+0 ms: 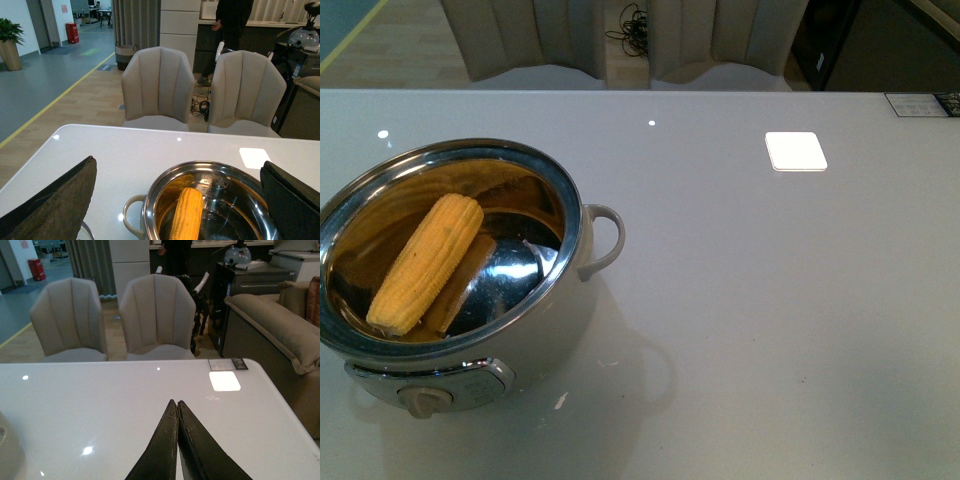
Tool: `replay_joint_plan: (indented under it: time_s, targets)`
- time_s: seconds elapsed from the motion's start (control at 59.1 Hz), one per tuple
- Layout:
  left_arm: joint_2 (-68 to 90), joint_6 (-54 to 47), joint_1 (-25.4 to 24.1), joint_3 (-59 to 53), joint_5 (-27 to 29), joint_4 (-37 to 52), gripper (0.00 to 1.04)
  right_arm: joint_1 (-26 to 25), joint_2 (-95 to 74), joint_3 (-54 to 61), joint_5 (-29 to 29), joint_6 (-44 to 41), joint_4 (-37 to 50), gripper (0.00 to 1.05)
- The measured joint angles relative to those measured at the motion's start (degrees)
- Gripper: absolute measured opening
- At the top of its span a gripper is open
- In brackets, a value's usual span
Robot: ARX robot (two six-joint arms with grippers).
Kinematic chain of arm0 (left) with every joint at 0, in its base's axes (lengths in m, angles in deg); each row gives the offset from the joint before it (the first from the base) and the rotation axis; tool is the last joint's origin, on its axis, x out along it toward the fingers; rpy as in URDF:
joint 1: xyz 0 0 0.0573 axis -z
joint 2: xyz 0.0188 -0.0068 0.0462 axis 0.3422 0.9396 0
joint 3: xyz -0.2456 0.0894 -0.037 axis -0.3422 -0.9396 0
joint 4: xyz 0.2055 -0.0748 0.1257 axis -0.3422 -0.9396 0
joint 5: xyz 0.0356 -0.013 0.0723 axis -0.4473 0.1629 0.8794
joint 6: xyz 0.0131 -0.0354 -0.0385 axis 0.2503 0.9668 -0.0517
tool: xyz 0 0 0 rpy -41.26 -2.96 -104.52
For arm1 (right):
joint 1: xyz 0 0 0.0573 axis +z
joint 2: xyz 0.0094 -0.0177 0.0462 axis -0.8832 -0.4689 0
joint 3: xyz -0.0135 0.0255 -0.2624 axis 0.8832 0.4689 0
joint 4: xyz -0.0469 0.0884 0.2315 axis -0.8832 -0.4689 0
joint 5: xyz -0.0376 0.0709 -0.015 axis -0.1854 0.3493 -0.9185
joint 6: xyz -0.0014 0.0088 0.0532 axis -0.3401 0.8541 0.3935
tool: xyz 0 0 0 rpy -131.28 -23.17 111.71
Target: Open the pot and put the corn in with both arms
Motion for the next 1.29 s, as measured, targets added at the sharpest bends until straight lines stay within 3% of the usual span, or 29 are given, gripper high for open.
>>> replay_joint_plan:
  time_s: [0.085,0.61,1.287]
  targets:
    - [0.00,0.00,0.00,0.00,0.00,0.00,0.98,0.00,0.07,0.00,0.00,-0.04,0.00,0.05]
    - [0.00,-0.02,0.00,0.00,0.00,0.00,0.98,0.00,0.07,0.00,0.00,-0.02,0.00,0.97]
    - [0.00,0.00,0.00,0.00,0.00,0.00,0.98,0.00,0.07,0.00,0.00,-0.04,0.00,0.96]
